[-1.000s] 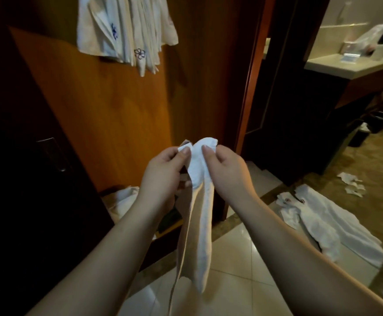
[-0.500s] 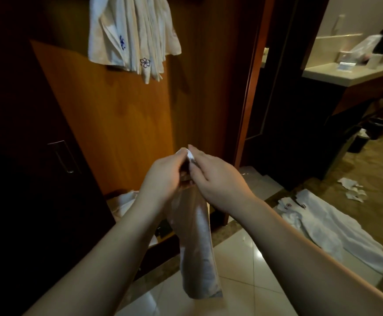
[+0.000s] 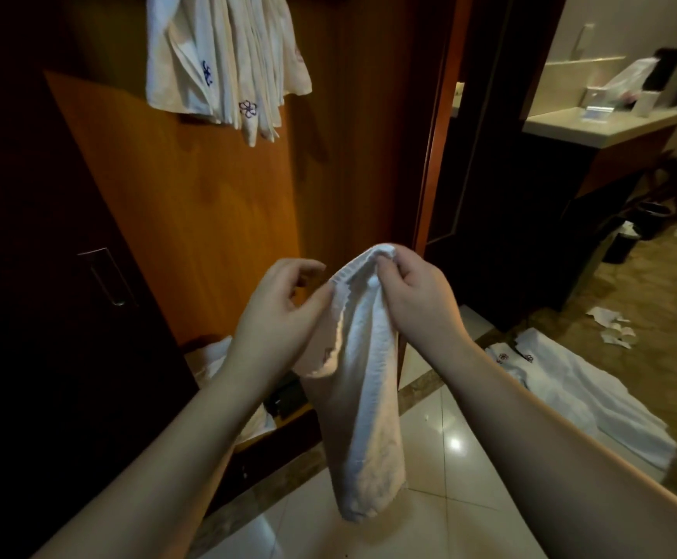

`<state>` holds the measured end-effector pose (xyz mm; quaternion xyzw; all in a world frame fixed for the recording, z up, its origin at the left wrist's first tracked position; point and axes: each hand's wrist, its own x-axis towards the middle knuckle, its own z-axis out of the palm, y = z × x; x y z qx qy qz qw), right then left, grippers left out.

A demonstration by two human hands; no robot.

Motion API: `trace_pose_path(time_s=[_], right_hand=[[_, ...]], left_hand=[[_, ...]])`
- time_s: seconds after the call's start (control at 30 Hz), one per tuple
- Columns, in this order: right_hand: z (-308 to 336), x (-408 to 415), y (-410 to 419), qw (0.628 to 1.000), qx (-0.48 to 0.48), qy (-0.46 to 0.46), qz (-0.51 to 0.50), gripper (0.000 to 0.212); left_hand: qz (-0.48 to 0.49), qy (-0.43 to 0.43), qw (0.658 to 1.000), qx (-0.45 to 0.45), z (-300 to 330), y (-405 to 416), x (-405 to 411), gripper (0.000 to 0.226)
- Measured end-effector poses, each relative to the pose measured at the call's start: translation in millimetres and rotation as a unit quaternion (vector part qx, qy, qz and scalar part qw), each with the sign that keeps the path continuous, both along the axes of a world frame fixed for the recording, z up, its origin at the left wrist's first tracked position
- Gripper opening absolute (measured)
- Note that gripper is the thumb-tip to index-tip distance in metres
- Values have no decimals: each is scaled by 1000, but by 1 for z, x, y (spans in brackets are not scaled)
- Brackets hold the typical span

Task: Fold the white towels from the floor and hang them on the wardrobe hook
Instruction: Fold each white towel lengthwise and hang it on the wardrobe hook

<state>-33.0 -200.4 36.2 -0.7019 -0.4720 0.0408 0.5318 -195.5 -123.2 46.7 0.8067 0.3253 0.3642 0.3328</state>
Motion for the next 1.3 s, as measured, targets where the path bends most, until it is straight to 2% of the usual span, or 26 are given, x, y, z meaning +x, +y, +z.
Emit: trace_pose_path(time_s=[0.03,0.1,0.17,0.23,0.33,0.4,0.47,0.53,0.63,0.7,0.77,0.83,0.97,1.07,1.2,1.3], right_hand=[[2,3,0,1000,8,9,-8,26],[7,7,-1,999,22,20,-24,30],[12,12,-2,998,30,23,-40,32],[17,16,-2,998,31,13,-49,33],[23,21,-3,998,27,11,-49,36],[28,24,-3,998,30,11,-53,36],[31,30,-3,998,34,5,-61,35],[33,41,-4,996,35,-1,-79,33],[34,61,-11,996,27,17,-80,30],[33,76,-15,997,24,40,-66,28],[29,88,-18,996,20,70,-48,28],[26,96,-20,994,20,106,-26,31],[25,105,-20,989,45,140,-9,37],[32,106,-18,986,71,147,-3,27],[42,101,-17,988,96,124,-6,29],[54,95,-16,982,148,119,-7,28]], left_hand=[[-10,42,999,18,-9,2,0,43],[-29,111,993,-26,-25,4,0,81],[-34,129,989,-60,-38,3,1,101],[-51,89,995,8,-46,-4,0,107],[-118,42,980,157,-62,-15,4,98],[-116,89,964,220,-71,-20,10,80],[-76,133,959,240,-75,-16,15,55],[-35,152,964,214,-72,-5,16,28],[4,153,975,162,-61,23,15,22],[-18,138,986,94,-45,42,16,18],[-32,133,988,66,-26,58,19,12],[-39,117,991,42,-4,71,21,15],[-119,13,991,-51,29,85,24,16],[-192,-46,974,-107,48,89,27,20],[-217,-21,972,-91,74,93,26,22],[-249,-31,966,-64,95,94,15,28]])
